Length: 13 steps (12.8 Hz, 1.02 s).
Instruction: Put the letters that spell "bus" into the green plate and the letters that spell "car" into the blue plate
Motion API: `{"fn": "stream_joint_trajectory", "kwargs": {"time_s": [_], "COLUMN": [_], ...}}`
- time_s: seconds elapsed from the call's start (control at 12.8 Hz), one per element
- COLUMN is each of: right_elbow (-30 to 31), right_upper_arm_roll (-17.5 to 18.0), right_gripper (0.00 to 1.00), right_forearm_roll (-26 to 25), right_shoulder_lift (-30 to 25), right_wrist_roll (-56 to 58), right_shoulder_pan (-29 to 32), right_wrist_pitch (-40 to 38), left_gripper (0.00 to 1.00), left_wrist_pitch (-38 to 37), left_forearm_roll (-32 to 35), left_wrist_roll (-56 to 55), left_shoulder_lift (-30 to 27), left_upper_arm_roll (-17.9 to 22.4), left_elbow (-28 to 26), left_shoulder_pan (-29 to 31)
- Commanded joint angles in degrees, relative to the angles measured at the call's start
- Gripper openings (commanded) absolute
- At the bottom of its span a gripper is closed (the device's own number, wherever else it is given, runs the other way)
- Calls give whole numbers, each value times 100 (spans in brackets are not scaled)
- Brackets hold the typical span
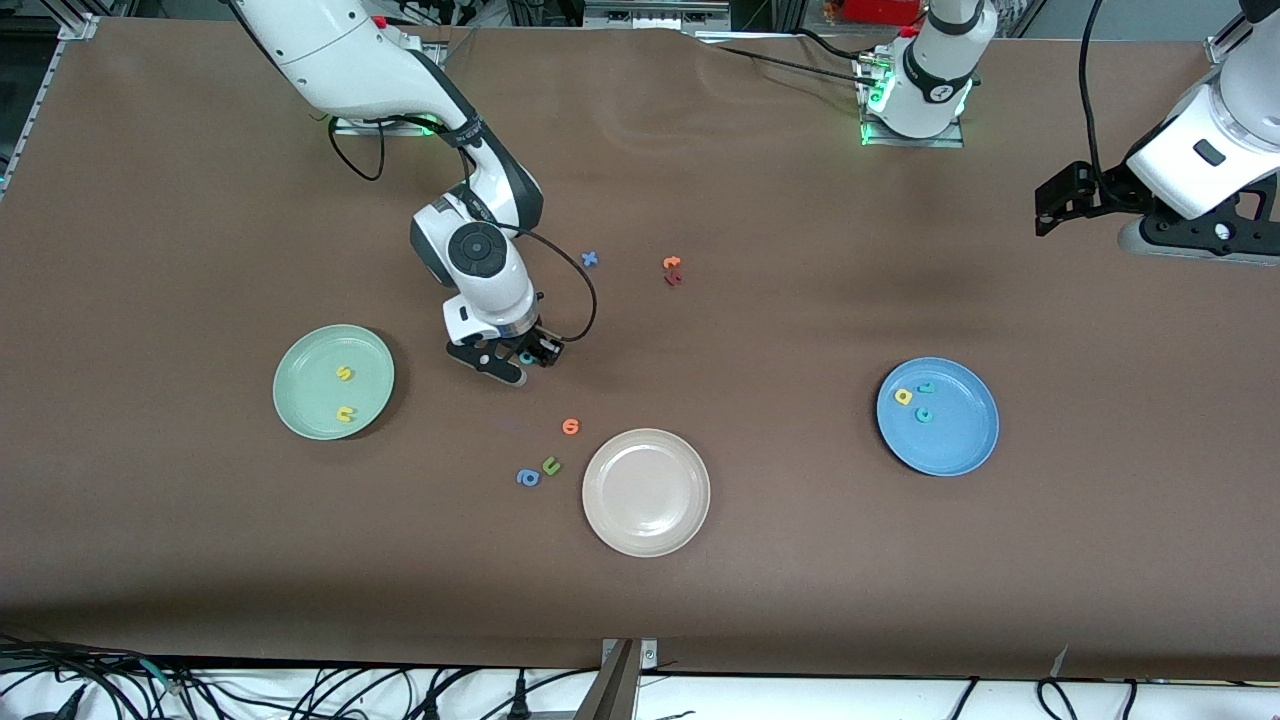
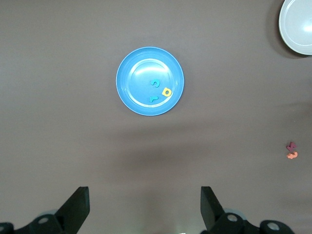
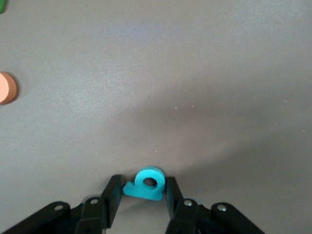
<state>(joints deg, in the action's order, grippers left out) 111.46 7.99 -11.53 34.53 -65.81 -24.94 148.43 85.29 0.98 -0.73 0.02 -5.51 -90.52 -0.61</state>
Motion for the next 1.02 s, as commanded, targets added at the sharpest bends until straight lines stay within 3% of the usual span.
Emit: {"fn": "stream_joint_trajectory", "kwargs": {"time_s": [0.0,0.23,0.47,0.7,0.94], "right_elbow": [25,16,-2,25,34], "right_upper_arm_roll": [-43,-96,-96,-96,-96], "right_gripper": [35,21,21,21,21], "right_forearm_roll": [-139,-147,-139,-112,-103], "right_shoulder_lift": [-8,-87,-516,-1105,-1422], "right_wrist_roll": [-2,102,855,2436,3686], "right_shoulder_pan": [16,24,304,901,1403], "right_wrist_pitch": [-33,-51,-637,-1552,-1993], "left_gripper": [100,100,100,100,100], "left_wrist_pitch": [-56,-74,-214,-223,-232], "left_forearm_roll": [-72,-89,-89,-98,-98], "left_wrist_roll": [91,82,100,109,109], "left_shoulder_lift": [-90,-90,-99,-99,-99], "left_upper_arm_roll": [50,7,-20,-20,-20], "left_elbow": [-53,-44,-36,-36,-36], "left_shoulder_pan": [-18,-18,-44,-88,-88]}}
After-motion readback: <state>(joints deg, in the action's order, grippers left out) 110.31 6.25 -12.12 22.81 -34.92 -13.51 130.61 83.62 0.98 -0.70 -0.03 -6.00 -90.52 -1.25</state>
